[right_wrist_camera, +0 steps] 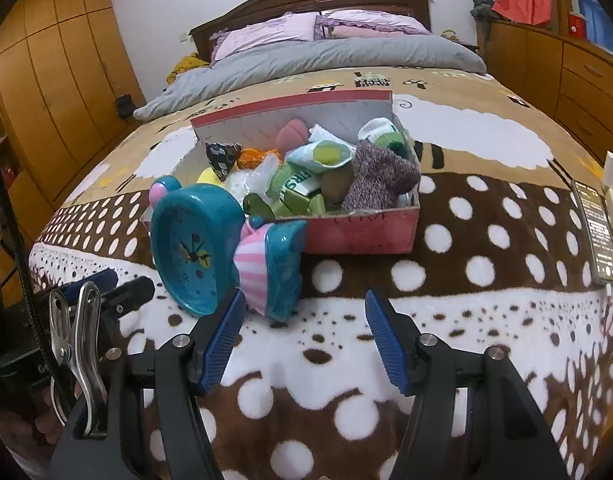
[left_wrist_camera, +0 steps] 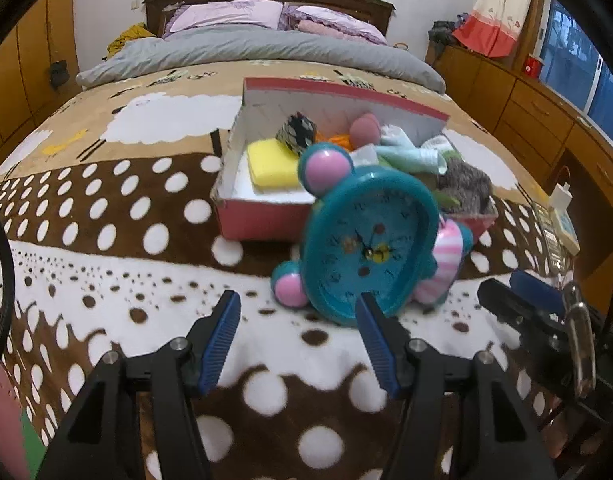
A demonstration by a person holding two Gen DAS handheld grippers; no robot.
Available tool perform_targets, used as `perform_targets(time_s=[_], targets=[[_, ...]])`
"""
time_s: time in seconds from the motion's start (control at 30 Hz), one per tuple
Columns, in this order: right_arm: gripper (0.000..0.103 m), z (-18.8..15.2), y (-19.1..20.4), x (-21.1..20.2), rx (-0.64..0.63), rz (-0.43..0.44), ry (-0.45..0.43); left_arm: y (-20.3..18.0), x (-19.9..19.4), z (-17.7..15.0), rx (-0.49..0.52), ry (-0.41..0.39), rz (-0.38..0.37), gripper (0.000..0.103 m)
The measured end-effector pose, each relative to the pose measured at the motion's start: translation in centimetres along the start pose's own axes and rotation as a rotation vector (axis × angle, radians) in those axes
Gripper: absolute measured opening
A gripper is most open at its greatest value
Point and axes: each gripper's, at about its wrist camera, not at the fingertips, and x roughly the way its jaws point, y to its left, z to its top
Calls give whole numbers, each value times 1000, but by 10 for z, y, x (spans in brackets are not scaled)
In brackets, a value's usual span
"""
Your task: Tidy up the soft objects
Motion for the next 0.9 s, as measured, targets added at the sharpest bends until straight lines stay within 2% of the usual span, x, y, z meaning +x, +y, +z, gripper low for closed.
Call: perform_targets(time_s=[0.37, 0.9], targets=[[64, -13, -2, -4, 22, -1, -8, -14, 0, -9, 43, -19, 21, 63], [64, -17, 3, -10, 9, 0, -17, -15, 1, -11, 41, -6, 12, 63]])
